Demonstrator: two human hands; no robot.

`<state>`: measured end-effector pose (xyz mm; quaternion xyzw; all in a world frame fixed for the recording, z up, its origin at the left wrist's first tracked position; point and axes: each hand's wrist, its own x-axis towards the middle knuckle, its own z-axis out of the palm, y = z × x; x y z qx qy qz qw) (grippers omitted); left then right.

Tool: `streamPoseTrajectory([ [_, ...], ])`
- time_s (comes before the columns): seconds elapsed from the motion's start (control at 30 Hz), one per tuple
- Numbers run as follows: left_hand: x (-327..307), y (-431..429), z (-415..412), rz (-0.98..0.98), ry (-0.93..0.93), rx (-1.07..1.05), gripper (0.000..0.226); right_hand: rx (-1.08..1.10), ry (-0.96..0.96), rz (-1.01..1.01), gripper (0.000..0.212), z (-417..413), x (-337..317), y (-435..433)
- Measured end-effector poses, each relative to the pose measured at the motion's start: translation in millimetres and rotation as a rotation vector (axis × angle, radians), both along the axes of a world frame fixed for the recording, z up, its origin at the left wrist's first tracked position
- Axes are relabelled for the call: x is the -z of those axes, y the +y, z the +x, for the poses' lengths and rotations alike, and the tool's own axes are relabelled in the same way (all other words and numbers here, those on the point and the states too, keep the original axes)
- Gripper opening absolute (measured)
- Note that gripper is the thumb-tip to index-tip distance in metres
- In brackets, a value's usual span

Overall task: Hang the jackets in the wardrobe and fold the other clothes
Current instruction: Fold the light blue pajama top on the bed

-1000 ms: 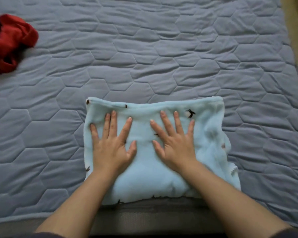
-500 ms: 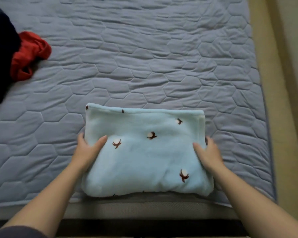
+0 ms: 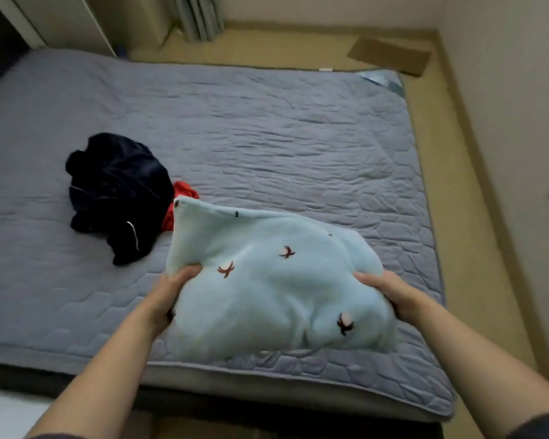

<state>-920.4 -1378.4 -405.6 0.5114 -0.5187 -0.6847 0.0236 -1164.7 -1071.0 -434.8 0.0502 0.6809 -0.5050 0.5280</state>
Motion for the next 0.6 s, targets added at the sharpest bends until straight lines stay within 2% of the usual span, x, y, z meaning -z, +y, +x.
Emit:
streamPoseTrajectory([
  [0.17,-188.4,-6.2,50.3,-0.246,0.127,-0.146,0.011,-0.137,0.134,-0.214,0.033,6.2,-184.5,-40.5],
  [0.27,-278.2,5.3,95.6,-0.345,0.199,-0.208,0.013,-0.248,0.190,-0.309,0.042,22.6,-267.6,-60.9],
  [0.43,-385.8,47.5,188.2,-0.577,0.227,-0.433,0.029,-0.493,0.237,-0.495,0.051,63.9,-354.2,-102.6],
  [0.6,-451.5,139.6,287.8,-0.783,0.256,-0.686,0.022,-0.759,0.212,-0.691,0.053,134.5,-410.1,-145.1],
])
